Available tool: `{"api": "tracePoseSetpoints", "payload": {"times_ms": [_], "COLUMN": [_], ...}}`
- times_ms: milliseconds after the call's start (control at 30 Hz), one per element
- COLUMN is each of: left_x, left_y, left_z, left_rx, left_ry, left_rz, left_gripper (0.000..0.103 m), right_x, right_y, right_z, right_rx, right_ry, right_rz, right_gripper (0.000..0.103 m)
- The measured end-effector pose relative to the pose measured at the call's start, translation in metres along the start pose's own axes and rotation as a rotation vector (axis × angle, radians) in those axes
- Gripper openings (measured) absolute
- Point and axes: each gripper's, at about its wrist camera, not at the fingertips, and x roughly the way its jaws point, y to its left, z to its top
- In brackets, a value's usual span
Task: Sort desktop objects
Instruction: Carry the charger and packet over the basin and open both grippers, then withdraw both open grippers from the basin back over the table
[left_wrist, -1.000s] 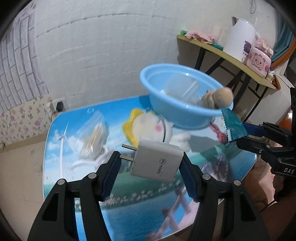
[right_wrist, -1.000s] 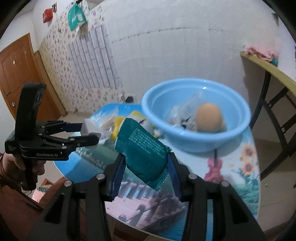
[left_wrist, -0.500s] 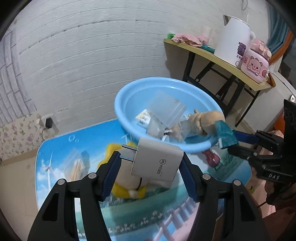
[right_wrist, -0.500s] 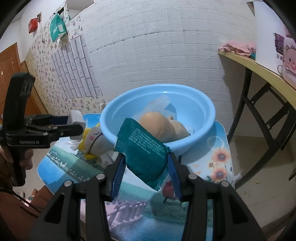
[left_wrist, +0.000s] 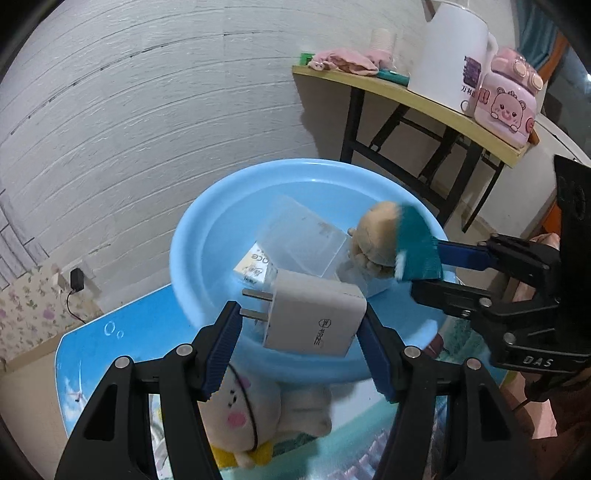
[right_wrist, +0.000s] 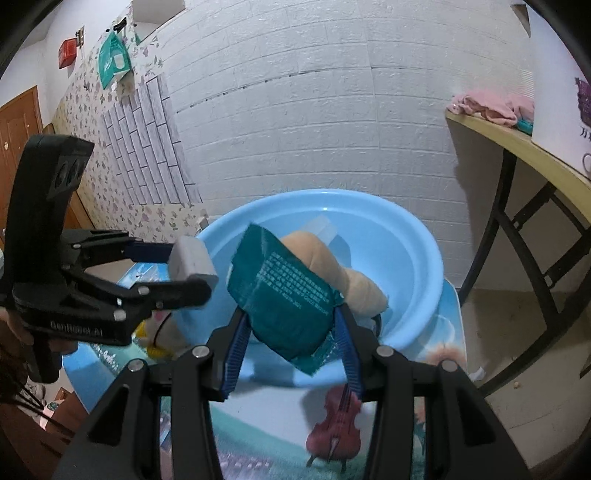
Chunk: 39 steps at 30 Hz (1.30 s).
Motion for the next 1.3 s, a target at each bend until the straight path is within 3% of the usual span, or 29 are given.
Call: {"api": "tracePoseSetpoints", "payload": {"times_ms": [67,233,600,867,1100,1300], "left_x": [0.004,0.01,0.0,-0.008,-0.009,-0.014], "left_y": [-0.001,-0.001,-0.003,0.001,0.01,0.022], "left_z": [0.001,0.002,-0.008,-0.024,-0.046,-0.066], "left_rx": [-0.003,0.006,0.007,-0.028,-0.053,-0.094], "left_ry": [0.005,0.016,0.0,0.003,0.036,0.056], "left_rz": [-0.003,0.009,0.003,-0.008,0.005,0.01], "left_gripper": [0.063,0.063,0.075,0.082,0.084,0.084], "right_x": [0.011,0.012,0.004,-0.012,-0.021,-0.023], "right_y": [-0.011,-0.008,0.0,0.011,0.023,0.025], "right_z": [-0.001,0.004,-0.002,-0.007,-0.013,-0.022], "right_rx": [0.054,0.026,0.015,-0.003,-0.028,-0.01], "right_ry": [0.008,0.016,0.026,0.02,0.011,0.061], "right_rz": [0.029,-0.015,-0.046,-0.059,-0.093,-0.097], "right_gripper": [0.044,0.044,0.046,0.059,0.061,0.07]}}
